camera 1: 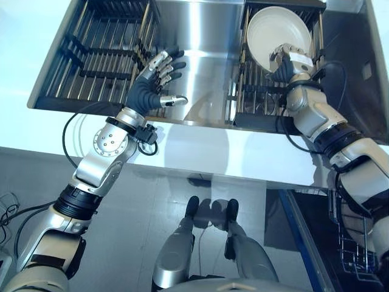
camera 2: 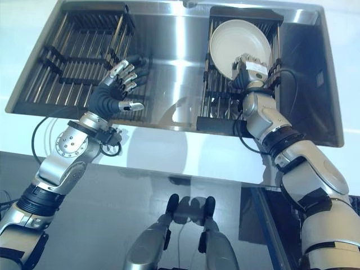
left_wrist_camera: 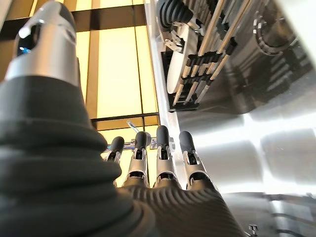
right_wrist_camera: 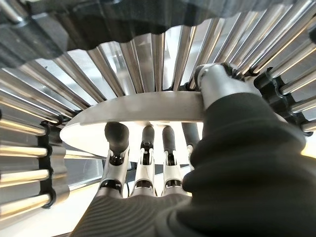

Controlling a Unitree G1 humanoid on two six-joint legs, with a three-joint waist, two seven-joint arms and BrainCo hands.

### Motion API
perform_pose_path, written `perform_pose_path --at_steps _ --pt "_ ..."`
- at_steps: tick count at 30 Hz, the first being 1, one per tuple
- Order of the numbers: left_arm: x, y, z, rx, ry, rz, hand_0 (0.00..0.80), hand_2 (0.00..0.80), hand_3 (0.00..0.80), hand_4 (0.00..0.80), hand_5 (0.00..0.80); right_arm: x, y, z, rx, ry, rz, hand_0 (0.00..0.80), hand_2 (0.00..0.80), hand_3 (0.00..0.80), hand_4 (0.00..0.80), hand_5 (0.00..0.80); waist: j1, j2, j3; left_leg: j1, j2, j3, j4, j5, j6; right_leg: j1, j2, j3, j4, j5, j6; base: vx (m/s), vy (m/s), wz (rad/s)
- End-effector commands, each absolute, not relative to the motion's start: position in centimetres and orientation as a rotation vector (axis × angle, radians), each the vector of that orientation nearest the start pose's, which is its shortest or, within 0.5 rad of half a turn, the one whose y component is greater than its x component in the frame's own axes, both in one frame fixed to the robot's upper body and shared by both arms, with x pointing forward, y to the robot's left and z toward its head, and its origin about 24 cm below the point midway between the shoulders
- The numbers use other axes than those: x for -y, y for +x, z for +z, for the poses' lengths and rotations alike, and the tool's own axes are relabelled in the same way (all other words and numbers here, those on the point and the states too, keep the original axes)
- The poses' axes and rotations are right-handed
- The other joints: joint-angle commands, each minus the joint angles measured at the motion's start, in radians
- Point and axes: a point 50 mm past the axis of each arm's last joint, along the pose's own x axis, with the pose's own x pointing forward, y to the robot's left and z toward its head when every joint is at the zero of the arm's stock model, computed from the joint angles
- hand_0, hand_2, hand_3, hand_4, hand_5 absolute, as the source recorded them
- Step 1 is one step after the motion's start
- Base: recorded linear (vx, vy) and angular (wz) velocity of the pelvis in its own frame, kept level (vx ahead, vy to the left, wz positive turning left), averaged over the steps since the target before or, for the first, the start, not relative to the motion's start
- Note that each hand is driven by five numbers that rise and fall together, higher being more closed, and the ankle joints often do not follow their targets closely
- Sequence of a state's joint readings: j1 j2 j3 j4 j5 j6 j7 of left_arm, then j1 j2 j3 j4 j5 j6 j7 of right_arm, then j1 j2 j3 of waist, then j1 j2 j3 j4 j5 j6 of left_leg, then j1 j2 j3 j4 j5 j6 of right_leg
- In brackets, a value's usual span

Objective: Take plates into dishwasher

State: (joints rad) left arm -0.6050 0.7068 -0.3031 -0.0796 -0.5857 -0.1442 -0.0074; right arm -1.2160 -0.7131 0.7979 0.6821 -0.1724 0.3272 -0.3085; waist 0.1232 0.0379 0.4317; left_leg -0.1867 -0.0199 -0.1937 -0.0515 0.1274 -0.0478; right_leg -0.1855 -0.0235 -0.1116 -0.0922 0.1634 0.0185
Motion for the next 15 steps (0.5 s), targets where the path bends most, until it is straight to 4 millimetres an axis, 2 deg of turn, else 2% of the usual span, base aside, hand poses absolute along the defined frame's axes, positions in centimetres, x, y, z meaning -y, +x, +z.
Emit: perform_pose_path --at_steps 1,8,15 --pt "-15.7 30.9 24.9 0.664 0.136 -0.441 0.000 0.000 0.000 0.000 0.000 20.9 40.0 30.0 0.357 -1.381 -0.458 0.800 0.800 0.800 0.800 0.800 0.011 0.003 0.063 0.059 -0.048 0.042 -0.036 -0.108 0.071 0.093 0.002 0.046 0.005 -0.102 0.043 -0.061 0.001 0.00" --pt "-15.8 30.4 25.0 0.698 0.119 -0.438 0.000 0.000 0.000 0.000 0.000 20.4 39.1 31.9 0.483 -1.470 -0.494 0.800 0.800 0.800 0.800 0.800 0.004 -0.001 0.060 0.065 -0.055 0.051 -0.036 -0.104 0.072 0.092 -0.002 0.033 0.005 -0.096 0.041 -0.062 0.017 -0.03" --pt "-15.8 30.2 24.6 0.705 0.093 -0.436 0.000 0.000 0.000 0.000 0.000 20.4 38.2 33.2 0.602 -1.437 -0.520 0.800 0.800 0.800 0.800 0.800 -0.010 0.004 0.030 0.084 -0.067 0.054 -0.036 -0.102 0.073 0.104 -0.006 0.024 0.005 -0.093 0.037 -0.041 0.040 -0.03"
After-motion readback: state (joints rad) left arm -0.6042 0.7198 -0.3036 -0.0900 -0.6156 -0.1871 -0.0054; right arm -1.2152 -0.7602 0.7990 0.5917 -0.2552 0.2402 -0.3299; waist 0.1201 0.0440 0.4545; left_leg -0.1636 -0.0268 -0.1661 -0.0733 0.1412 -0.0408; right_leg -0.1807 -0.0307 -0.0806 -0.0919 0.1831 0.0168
